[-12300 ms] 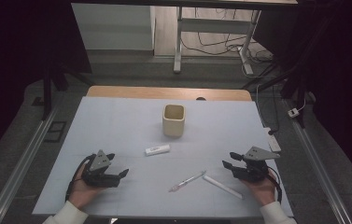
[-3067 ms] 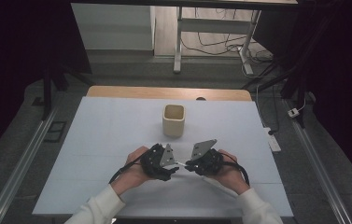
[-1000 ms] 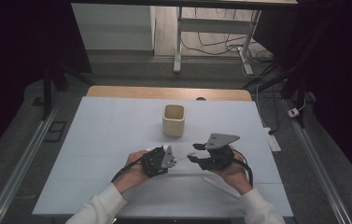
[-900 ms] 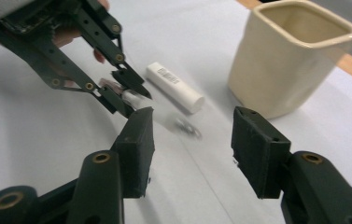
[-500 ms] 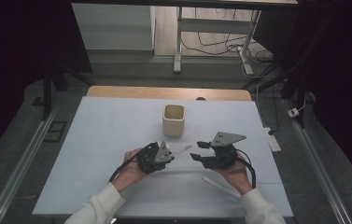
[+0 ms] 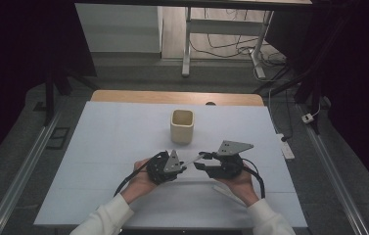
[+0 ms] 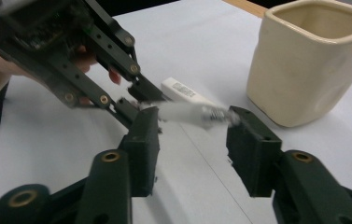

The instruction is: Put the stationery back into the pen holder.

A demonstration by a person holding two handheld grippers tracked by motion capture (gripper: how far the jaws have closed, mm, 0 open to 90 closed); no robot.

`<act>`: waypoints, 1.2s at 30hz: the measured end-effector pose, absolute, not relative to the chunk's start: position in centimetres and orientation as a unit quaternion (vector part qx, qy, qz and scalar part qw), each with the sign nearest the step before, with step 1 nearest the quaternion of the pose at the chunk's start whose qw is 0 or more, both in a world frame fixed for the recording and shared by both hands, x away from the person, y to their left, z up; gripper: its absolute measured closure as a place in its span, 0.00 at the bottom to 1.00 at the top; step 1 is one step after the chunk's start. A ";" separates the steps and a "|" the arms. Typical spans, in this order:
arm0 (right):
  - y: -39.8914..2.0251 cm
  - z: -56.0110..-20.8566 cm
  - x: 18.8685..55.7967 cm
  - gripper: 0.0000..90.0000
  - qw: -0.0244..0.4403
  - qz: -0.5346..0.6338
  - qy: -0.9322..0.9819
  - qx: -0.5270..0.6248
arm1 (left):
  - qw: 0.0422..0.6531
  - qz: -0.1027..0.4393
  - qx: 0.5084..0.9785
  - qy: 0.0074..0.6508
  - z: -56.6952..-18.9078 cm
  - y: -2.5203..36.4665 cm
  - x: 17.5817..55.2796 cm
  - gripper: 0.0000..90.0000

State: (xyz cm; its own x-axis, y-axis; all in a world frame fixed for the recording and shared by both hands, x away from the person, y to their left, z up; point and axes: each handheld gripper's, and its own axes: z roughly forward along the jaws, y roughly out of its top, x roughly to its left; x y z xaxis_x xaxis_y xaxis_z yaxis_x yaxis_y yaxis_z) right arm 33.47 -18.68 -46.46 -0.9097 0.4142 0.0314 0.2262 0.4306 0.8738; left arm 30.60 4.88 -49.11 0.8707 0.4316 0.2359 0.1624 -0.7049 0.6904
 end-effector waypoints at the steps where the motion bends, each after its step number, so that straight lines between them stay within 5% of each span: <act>1: -18.7 -46.5 33.5 0.63 0.093 0.500 0.840 0.191 | 0.347 0.194 0.903 0.164 -49.2 4.8 30.6 0.86; 5: -18.8 -46.4 33.6 0.75 0.080 0.514 0.831 0.196 | 0.347 0.193 0.903 0.162 -49.3 4.6 30.5 0.86; 15: -18.6 -46.2 33.4 0.86 0.046 0.532 0.829 0.167 | 0.342 0.193 0.904 0.169 -49.6 4.5 30.7 0.83; 27: -18.6 -45.6 32.9 0.88 0.064 0.534 0.830 0.149 | 0.351 0.210 0.888 0.209 -49.1 5.4 31.0 0.47; 36: -20.0 -44.8 33.2 0.88 0.096 0.543 0.816 0.170 | 0.378 0.208 0.871 0.234 -48.3 7.3 30.6 0.37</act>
State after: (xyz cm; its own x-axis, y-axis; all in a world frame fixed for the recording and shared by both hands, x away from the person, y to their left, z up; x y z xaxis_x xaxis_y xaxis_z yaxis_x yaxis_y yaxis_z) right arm 33.18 -20.01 -44.78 -0.9236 0.3824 0.0285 0.1739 0.3516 0.9199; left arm 30.62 7.31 -48.28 0.8037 0.5654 0.1854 0.2503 -0.6040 0.7567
